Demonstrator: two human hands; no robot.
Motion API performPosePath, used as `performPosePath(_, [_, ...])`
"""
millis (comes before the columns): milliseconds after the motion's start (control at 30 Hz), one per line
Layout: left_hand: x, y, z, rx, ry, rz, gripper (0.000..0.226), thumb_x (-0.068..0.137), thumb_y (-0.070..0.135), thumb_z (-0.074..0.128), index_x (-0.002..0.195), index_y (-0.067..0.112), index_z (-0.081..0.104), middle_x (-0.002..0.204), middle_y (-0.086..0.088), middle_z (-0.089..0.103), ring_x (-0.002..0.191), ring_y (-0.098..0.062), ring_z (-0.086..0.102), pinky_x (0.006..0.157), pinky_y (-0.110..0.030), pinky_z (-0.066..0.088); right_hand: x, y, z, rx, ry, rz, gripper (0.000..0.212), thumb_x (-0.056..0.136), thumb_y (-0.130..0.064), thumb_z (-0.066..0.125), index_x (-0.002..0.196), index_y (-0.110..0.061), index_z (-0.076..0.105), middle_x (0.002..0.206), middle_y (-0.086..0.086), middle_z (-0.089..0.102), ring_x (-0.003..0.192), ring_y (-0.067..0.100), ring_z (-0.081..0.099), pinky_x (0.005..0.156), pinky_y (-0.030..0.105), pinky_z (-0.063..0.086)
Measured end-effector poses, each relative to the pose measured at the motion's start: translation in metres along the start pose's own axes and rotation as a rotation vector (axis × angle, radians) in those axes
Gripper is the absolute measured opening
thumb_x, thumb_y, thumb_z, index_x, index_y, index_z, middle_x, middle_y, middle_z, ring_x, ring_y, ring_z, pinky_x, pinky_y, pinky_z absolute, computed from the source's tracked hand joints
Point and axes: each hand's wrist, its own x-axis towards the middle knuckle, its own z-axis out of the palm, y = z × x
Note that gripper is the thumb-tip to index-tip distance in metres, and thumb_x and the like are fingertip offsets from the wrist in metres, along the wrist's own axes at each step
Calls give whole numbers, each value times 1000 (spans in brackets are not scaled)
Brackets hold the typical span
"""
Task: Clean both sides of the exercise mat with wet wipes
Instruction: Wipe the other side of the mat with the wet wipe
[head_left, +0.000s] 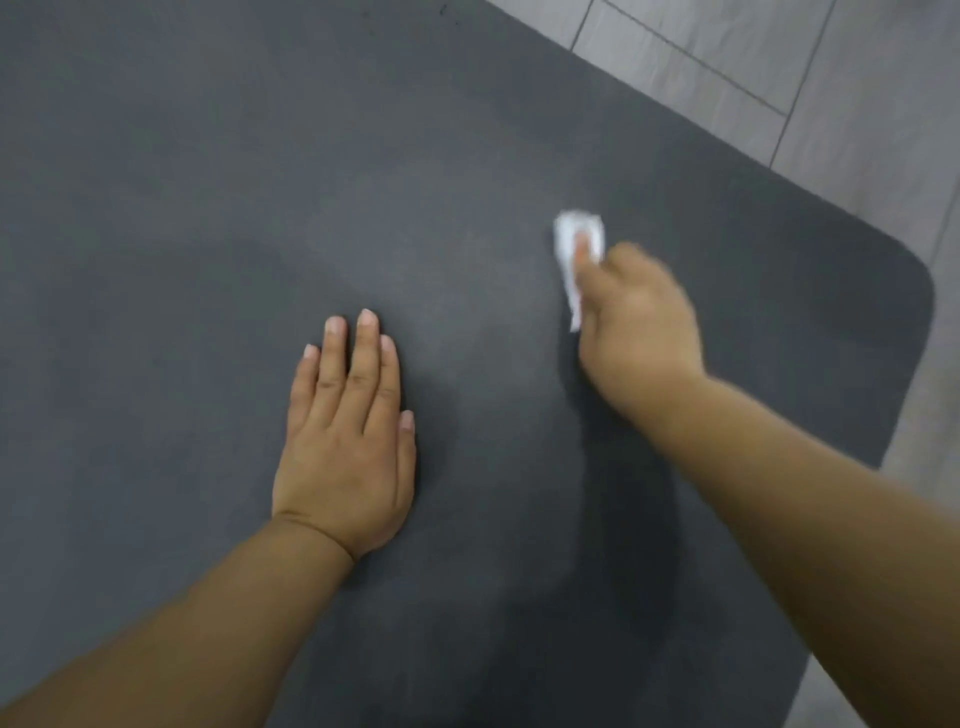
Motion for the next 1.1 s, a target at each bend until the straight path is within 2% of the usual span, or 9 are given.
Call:
performPosePath(133, [3,-4,1,6,-11,21,55,93,22,30,136,-12,33,147,-28,29,137,-41,17,115,-47,7,-80,-46,10,9,-88,-517,52,77,-19,44,128,-8,46,84,2,47,65,26,46,57,32,27])
performPosePath(267, [1,-3,0,-18,-27,18,56,93,23,28,138,-10,28,148,-26,27,138,-40,16,116,-46,5,-84,-36,7,6,-88,-673,42,88,-13,43,129,-16,51,86,-1,42,68,21,40,60,33,29])
performPosePath(367, [2,-4,1,-31,-31,9,56,93,23,29,138,-9,29,149,-25,27,138,-39,16,116,-45,5,-32,-20,3,-109,4,-596,45,82,-15,50,126,-18,58,77,5,51,61,26,44,56,31,20])
performPosePath(567, [1,-3,0,-22,-45,15,56,93,24,28,140,-7,25,149,-23,26,139,-38,15,116,-44,4,59,6,-11,-96,-10,168,57,88,-7,41,144,-15,36,94,21,50,77,34,45,61,35,25])
performPosePath(700, [0,-4,0,-39,-27,13,54,94,24,29,139,-5,26,150,-19,24,139,-36,19,117,-44,8,20,-43,7,33,116,-53,52,79,-11,36,125,-1,58,71,16,53,57,33,49,53,35,28])
performPosePath(800, [2,-6,-1,3,-18,-7,51,98,24,24,140,-4,28,151,-17,25,138,-35,21,116,-44,11,-34,-62,10,69,12,-432,43,81,-9,45,120,-8,63,67,1,52,57,25,47,59,33,25])
performPosePath(900, [0,-6,-1,15,-20,-12,50,97,23,26,140,-4,29,150,-17,27,138,-35,23,116,-44,13,-31,-35,5,15,37,-629,43,79,-7,53,120,-16,65,67,-2,51,62,22,44,60,34,26])
performPosePath(967, [-1,-4,-2,17,-27,-22,52,95,23,31,139,-4,30,149,-16,27,138,-35,23,116,-45,13,6,-10,3,-101,89,-588,42,79,-10,56,120,-17,64,67,1,52,63,25,42,58,33,26])
performPosePath(1100, [1,-2,-5,37,-38,-35,53,95,24,31,140,-4,30,148,-17,29,138,-35,23,116,-45,14,98,41,-13,-154,97,-201,52,83,-17,33,128,-7,56,77,21,55,63,38,51,54,35,30])
